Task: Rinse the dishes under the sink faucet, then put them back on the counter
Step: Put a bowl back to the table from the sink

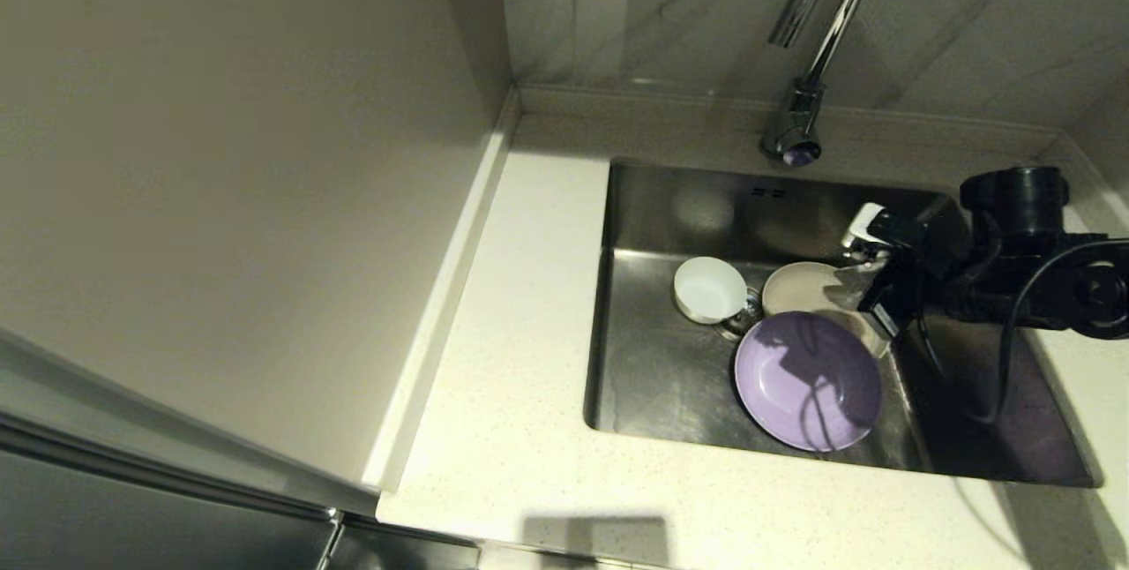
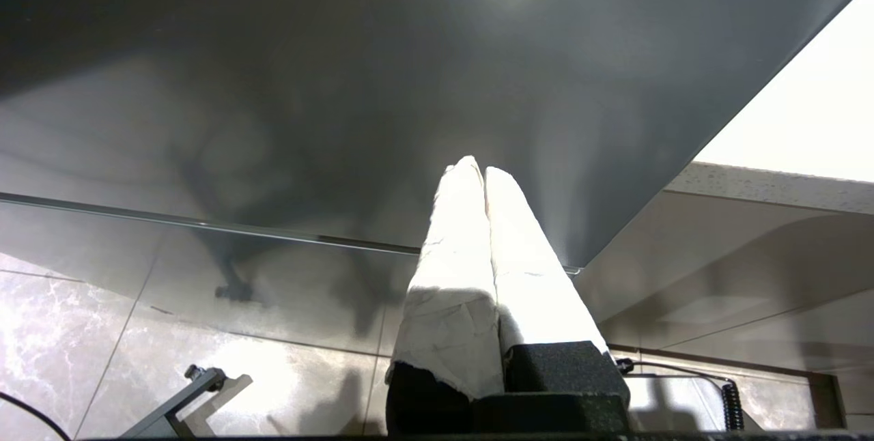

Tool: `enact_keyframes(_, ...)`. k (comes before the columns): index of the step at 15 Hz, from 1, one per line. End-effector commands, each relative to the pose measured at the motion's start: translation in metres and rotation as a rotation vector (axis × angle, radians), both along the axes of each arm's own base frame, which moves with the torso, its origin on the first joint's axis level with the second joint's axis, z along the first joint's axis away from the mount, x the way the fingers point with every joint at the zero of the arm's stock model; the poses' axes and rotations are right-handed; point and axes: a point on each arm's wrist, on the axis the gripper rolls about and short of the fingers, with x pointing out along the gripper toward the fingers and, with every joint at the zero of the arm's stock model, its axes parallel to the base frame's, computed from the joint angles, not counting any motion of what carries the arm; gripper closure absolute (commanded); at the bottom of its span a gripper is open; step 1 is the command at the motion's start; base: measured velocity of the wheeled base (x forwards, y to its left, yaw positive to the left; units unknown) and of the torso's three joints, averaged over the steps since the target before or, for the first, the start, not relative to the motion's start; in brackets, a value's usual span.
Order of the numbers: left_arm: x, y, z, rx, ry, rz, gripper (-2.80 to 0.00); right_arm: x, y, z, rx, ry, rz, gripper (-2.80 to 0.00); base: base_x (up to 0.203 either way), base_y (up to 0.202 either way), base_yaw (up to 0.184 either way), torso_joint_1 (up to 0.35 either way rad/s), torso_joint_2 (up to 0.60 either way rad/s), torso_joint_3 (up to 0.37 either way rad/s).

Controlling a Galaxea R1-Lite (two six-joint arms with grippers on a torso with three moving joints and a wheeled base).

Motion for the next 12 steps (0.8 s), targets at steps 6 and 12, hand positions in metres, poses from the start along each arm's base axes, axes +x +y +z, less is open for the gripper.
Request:
enact_keyframes(6, 0.0, 0.0, 0.0, 0.0, -0.002, 0.001, 0.0, 0.043, 0.054, -0.062, -0.037, -0.039, 0.087, -2.8, 0.0, 0.0, 0.0, 0.0, 0.0, 0.0)
enact_keyframes(12, 0.0, 0.0, 0.0, 0.0, -0.002, 0.001, 0.0, 0.05, 0.081, -0.092, -0.086, -0.028, 0.143, -2.8, 0.0, 0.0, 0.0, 0.0, 0.0, 0.0)
